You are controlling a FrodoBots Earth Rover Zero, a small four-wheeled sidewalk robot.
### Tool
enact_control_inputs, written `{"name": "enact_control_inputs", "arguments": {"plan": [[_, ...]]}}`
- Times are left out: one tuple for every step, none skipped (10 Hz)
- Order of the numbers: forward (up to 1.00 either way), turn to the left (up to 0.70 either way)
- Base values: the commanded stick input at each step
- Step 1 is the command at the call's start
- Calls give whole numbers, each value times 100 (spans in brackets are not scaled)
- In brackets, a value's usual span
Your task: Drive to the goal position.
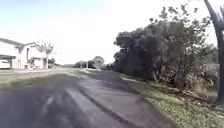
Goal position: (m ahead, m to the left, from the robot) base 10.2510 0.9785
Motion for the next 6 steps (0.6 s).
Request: {"name": "enact_control_inputs", "arguments": {"plan": [[100,0],[100,4],[100,24],[100,27],[100,27],[100,27]]}}
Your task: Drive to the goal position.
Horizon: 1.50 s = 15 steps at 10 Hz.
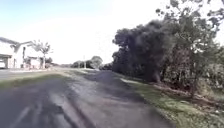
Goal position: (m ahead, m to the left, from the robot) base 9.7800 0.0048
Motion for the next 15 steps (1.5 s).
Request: {"name": "enact_control_inputs", "arguments": {"plan": [[100,27],[100,27],[100,27],[100,27],[100,27],[100,27],[100,18],[100,0],[100,0],[100,0],[100,0],[100,0],[100,0],[100,0],[100,0]]}}
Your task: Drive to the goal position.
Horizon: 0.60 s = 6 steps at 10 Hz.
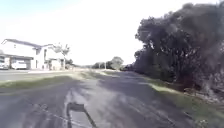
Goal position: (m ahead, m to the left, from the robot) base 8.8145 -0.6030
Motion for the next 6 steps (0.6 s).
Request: {"name": "enact_control_inputs", "arguments": {"plan": [[100,0],[100,0],[100,0],[100,0],[100,0],[100,0]]}}
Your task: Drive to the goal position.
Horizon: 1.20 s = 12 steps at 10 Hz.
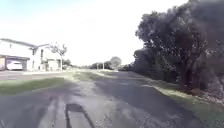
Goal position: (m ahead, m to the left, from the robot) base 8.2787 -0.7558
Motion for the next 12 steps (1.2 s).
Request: {"name": "enact_control_inputs", "arguments": {"plan": [[100,0],[100,0],[100,0],[100,0],[100,0],[100,0],[100,0],[100,0],[100,0],[100,0],[100,0],[100,0]]}}
